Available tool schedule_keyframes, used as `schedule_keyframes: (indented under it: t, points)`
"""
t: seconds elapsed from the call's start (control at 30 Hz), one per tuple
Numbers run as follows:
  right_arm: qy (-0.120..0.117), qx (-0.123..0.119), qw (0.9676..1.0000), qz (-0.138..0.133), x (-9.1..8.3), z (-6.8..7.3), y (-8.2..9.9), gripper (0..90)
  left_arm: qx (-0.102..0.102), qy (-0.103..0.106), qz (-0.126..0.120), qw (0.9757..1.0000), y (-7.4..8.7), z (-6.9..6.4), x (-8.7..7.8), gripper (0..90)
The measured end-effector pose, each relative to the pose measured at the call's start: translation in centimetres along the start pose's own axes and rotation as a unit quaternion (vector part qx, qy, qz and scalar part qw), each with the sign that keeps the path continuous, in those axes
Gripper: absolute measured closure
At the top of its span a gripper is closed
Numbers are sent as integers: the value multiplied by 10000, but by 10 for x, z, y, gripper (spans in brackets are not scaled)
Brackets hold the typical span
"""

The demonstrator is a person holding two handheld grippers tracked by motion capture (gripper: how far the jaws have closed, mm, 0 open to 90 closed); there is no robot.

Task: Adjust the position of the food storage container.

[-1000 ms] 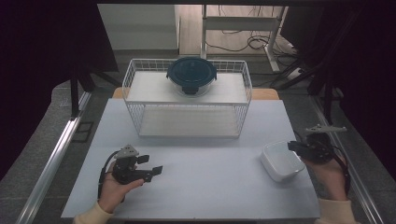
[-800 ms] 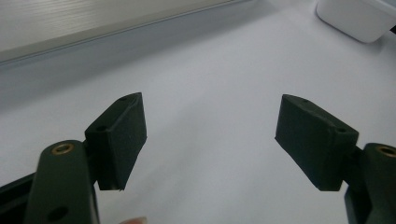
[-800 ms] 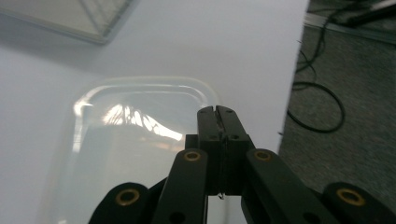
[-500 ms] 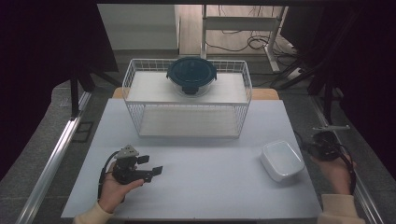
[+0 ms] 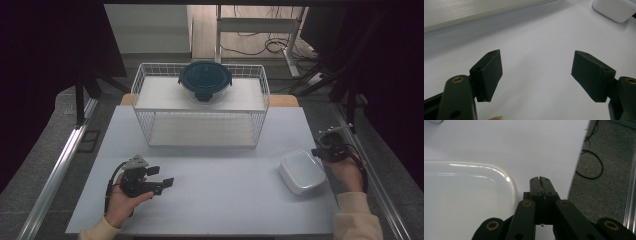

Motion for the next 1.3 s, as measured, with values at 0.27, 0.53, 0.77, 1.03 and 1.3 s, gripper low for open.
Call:
schedule_keyframes:
  t: [0.27, 0.53, 0.77, 1.03, 1.3]
  points:
    - [-288, -525, 9981, 171, 5, 30, -13, 893, 25, 20, -8, 10000, 0, -1, 0, 245]
    - [-593, -1294, 9894, 291, 7, 75, -18, 893, 25, 28, -3, 10000, 0, -2, -1, 245]
    - [-826, -1838, 9790, 309, 6, 106, -19, 893, 28, 26, 33, 10000, 0, -2, 1, 245]
    - [-1123, -2171, 9694, 242, 5, 127, -16, 893, 23, 25, 37, 10000, 0, -2, 1, 245]
    - [-971, -2157, 9716, 111, -4, 128, -14, 893, 21, 35, 15, 10000, 0, -2, 0, 245]
Point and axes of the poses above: each handheld gripper's, and its own axes: x roughly forward along the jaws, y roughly out of its underside, z roughly to its left, the point moved 2 cm from there along x, roughly forward along the jaws, and after that the axes turned 3 degrees about x, right-handed, at the moved point
